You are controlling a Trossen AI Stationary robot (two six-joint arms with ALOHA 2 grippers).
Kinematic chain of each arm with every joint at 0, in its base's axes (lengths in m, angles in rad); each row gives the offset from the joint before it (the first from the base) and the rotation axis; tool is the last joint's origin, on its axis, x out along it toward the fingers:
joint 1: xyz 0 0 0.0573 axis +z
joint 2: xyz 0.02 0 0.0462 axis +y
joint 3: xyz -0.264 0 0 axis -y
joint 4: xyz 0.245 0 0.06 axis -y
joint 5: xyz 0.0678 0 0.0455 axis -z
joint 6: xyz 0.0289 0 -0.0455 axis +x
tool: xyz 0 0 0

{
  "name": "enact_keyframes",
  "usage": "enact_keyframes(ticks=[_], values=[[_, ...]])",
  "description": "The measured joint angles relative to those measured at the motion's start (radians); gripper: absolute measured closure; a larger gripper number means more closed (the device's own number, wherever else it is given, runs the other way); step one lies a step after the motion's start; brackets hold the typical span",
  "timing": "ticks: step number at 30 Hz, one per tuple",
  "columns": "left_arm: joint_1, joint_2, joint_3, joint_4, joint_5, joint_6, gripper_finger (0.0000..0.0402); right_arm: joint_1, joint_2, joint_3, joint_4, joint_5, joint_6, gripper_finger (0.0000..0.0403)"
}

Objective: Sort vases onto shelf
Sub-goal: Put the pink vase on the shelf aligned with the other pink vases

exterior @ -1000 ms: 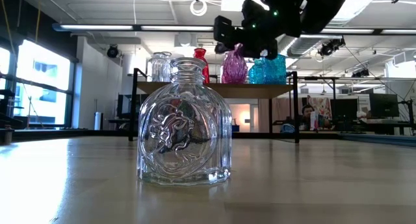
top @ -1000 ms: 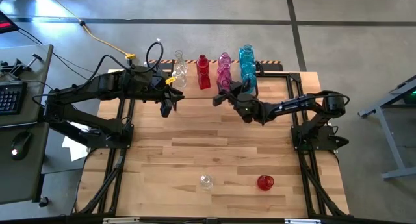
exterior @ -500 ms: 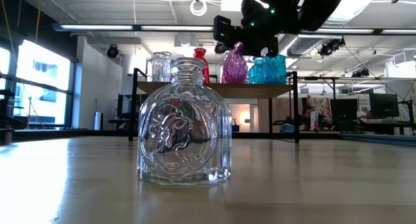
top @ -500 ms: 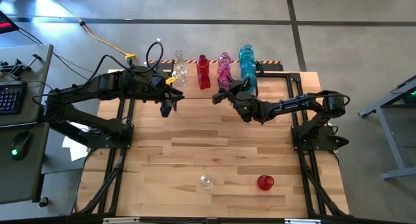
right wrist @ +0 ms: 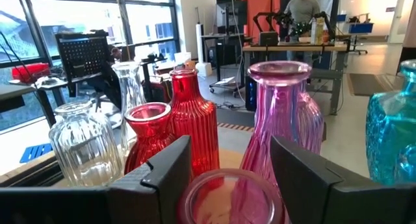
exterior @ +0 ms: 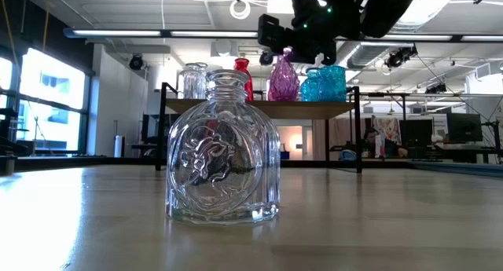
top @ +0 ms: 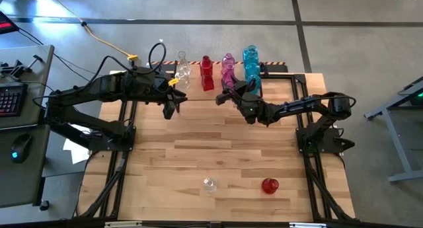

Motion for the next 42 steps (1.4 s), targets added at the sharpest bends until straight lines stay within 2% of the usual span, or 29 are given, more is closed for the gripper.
enact_keyframes(ticks=[24,36,42], values=[[0.0,0.0,0.0,0.0,0.0,0.0,0.0321,0.013,-0.074,0.001,0.049,-0.036,-0.136,0.021],[0.0,0.0,0.0,0.0,0.0,0.0,0.0321,0.116,-0.177,0.001,0.061,-0.055,-0.346,0.021],[0.0,0.0,0.0,0.0,0.0,0.0,0.0321,0.167,-0.205,0.001,-0.051,-0.109,-0.323,0.021]])
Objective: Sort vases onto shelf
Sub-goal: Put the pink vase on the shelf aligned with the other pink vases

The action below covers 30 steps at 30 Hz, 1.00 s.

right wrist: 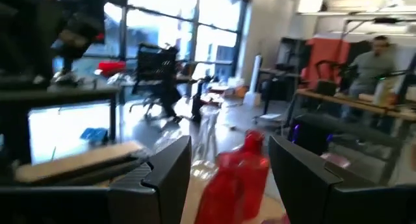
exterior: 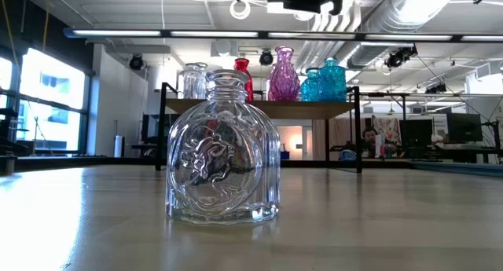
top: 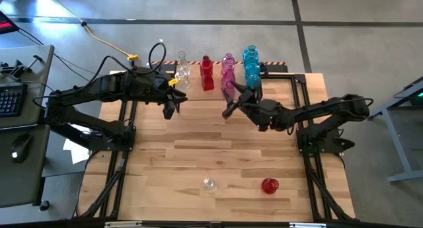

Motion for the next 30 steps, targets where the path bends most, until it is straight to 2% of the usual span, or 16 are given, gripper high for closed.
enact_keyframes(ticks=[5,15,23,30], values=[[0.0,0.0,0.0,0.0,0.0,0.0,0.0321,0.02,0.0,0.0,-0.141,-0.046,0.127,0.021],[0.0,0.0,0.0,0.0,0.0,0.0,0.0321,0.024,0.0,0.0,-0.396,-0.068,0.4,0.021],[0.0,0.0,0.0,0.0,0.0,0.0,0.0321,0.02,0.001,0.0,-0.546,-0.071,0.508,0.021],[0.0,0.0,0.0,0.0,0.0,0.0,0.0321,-0.017,0.042,-0.001,-0.567,-0.105,0.583,0.021]])
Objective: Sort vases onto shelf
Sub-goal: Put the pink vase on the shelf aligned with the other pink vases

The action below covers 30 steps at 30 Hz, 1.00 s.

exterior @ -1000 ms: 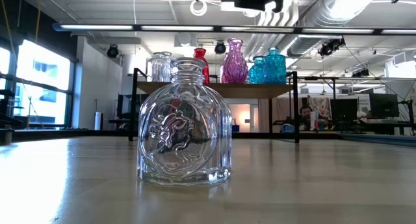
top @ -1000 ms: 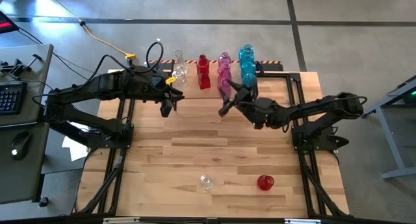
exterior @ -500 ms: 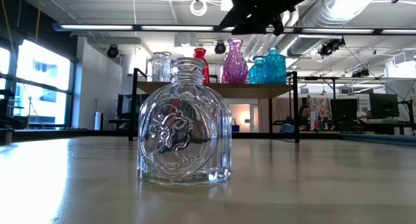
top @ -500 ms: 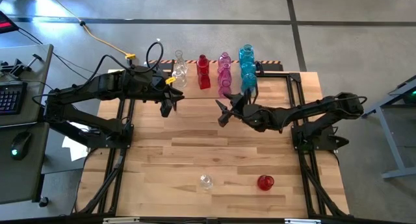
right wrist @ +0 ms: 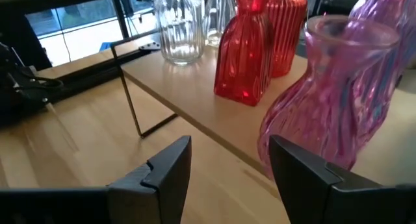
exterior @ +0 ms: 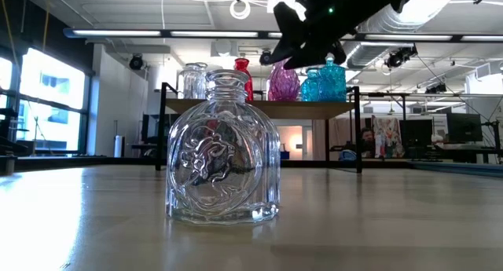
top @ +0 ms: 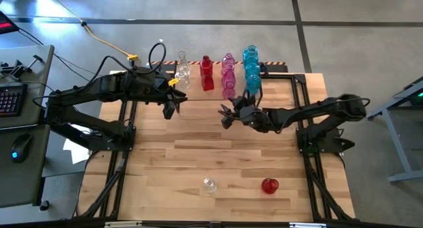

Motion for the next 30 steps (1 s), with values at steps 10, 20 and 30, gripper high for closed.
enact_keyframes(ticks=[10,20,30], values=[[0.0,0.0,0.0,0.0,0.0,0.0,0.0321,-0.012,0.004,0.0,-0.042,-0.013,0.062,0.021],[0.0,0.0,0.0,0.0,0.0,0.0,0.0321,-0.056,0.004,0.0,-0.049,-0.045,0.078,0.021],[0.0,0.0,0.0,0.0,0.0,0.0,0.0321,-0.071,0.004,0.0,-0.048,-0.058,0.078,0.021]])
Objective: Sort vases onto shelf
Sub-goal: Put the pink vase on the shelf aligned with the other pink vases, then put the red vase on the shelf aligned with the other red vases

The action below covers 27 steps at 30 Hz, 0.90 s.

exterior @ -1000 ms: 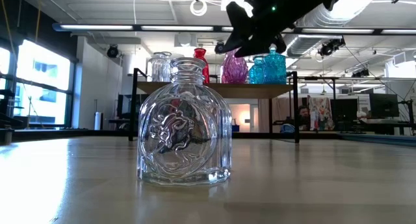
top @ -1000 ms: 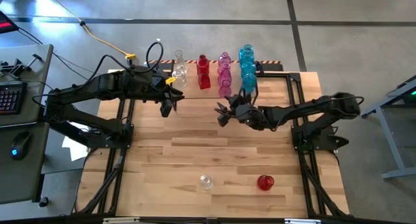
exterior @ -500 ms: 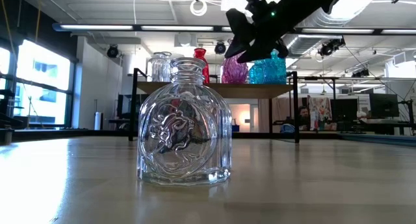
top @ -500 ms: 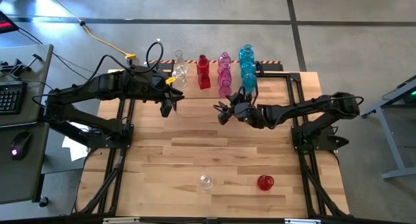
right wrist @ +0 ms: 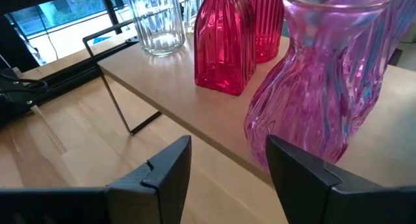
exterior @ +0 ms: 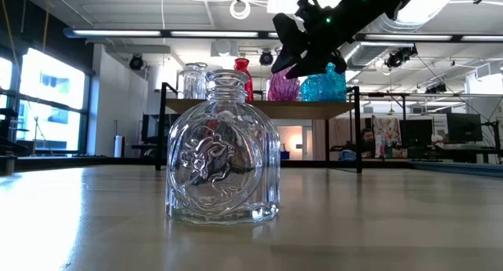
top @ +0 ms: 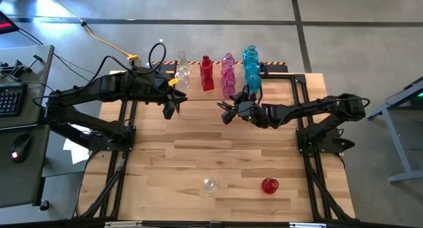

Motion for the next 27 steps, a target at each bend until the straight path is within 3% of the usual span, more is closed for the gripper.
enact_keyframes(ticks=[19,27], values=[[0.0,0.0,0.0,0.0,0.0,0.0,0.0321,0.008,-0.013,0.0,0.043,-0.013,0.0,0.021],[0.0,0.0,0.0,0.0,0.0,0.0,0.0321,0.055,-0.118,0.0,0.044,-0.013,0.0,0.021]])
